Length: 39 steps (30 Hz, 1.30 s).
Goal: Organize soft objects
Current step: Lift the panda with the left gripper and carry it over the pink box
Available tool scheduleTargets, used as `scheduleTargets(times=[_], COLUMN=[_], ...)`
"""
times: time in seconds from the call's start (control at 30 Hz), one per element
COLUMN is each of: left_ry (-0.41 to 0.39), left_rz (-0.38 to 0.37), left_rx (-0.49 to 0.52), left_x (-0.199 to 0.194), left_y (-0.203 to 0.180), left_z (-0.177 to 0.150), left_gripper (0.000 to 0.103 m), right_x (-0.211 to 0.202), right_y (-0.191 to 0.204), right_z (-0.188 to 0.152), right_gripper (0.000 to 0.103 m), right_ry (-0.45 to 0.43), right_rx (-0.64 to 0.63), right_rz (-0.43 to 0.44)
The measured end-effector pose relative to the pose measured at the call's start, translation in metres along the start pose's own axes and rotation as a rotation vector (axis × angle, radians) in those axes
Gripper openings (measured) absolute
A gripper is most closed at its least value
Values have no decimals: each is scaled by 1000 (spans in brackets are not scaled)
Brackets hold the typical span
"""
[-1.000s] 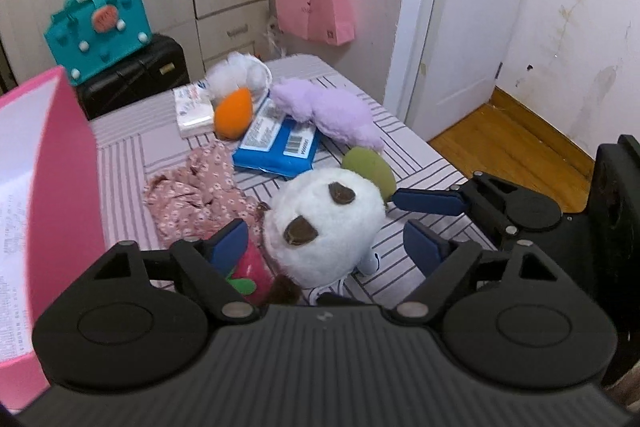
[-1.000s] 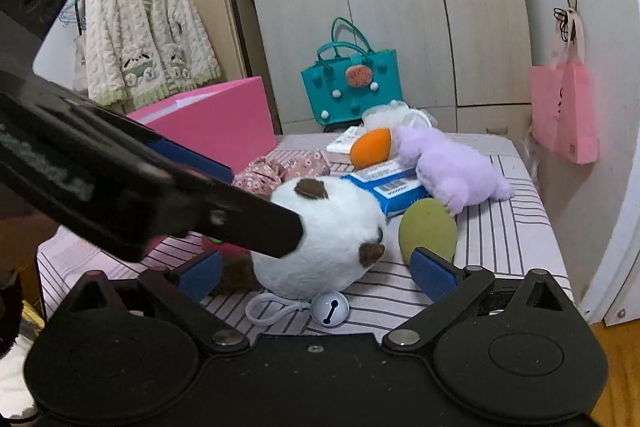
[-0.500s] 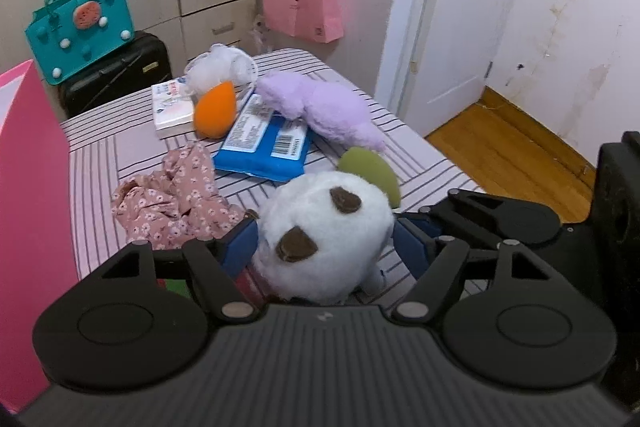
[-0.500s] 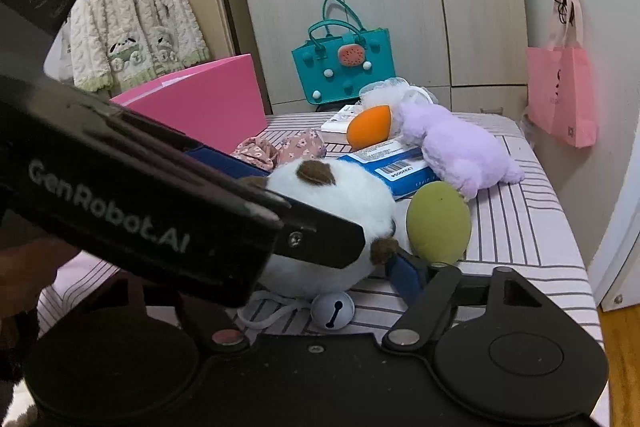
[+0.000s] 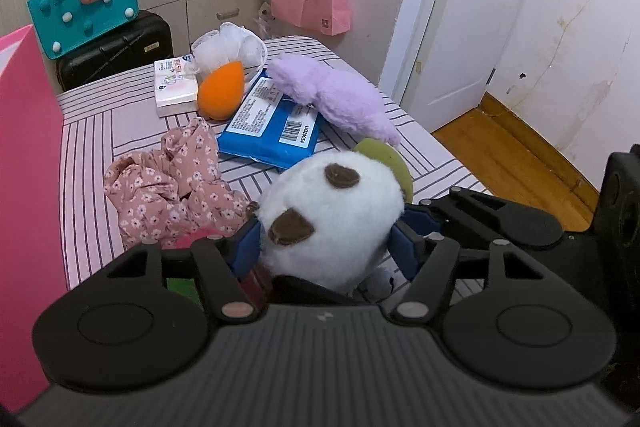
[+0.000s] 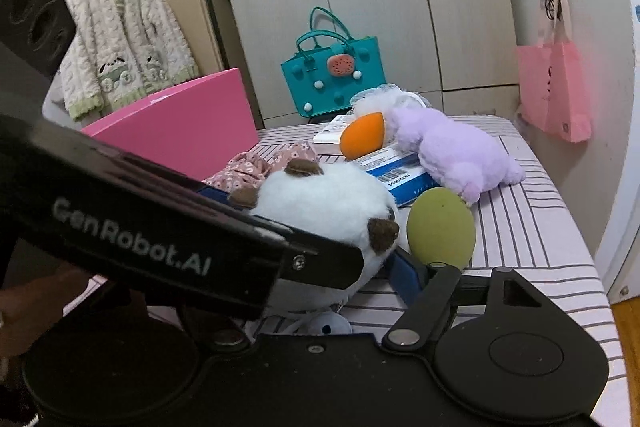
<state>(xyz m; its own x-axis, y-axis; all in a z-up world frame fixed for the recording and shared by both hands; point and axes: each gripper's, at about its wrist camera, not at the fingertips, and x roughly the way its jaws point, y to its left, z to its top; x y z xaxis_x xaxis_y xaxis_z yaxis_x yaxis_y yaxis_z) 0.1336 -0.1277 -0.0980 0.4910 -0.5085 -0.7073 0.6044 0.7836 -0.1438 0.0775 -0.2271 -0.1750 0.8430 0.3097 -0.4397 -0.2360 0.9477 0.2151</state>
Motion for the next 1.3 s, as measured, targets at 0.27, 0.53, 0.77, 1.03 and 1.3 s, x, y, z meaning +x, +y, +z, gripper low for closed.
scheduleTargets(times=[0.27, 0.53, 0.77, 1.03, 1.3], left_ry=[-7, 50, 74, 109, 152], left_rz=[1, -15, -28, -49, -85], left_rx=[-41, -57, -30, -69, -123], left_x=[0, -3, -19, -37, -62], left_y=[2, 0, -8, -8, -1], left_z=[-1, 9, 15, 10, 10], left_gripper=[64, 64, 63, 63, 63], right_x=[-1, -9, -23, -35, -51], right_y=[3, 2, 7, 23, 46], right_z=[0, 11, 26, 32, 51], right_gripper=[73, 72, 72, 72, 73], right_ry=[-7, 38, 89, 137, 216], right_rx=[8, 29, 8, -21, -36], right_rz=[-10, 2, 27, 39, 56])
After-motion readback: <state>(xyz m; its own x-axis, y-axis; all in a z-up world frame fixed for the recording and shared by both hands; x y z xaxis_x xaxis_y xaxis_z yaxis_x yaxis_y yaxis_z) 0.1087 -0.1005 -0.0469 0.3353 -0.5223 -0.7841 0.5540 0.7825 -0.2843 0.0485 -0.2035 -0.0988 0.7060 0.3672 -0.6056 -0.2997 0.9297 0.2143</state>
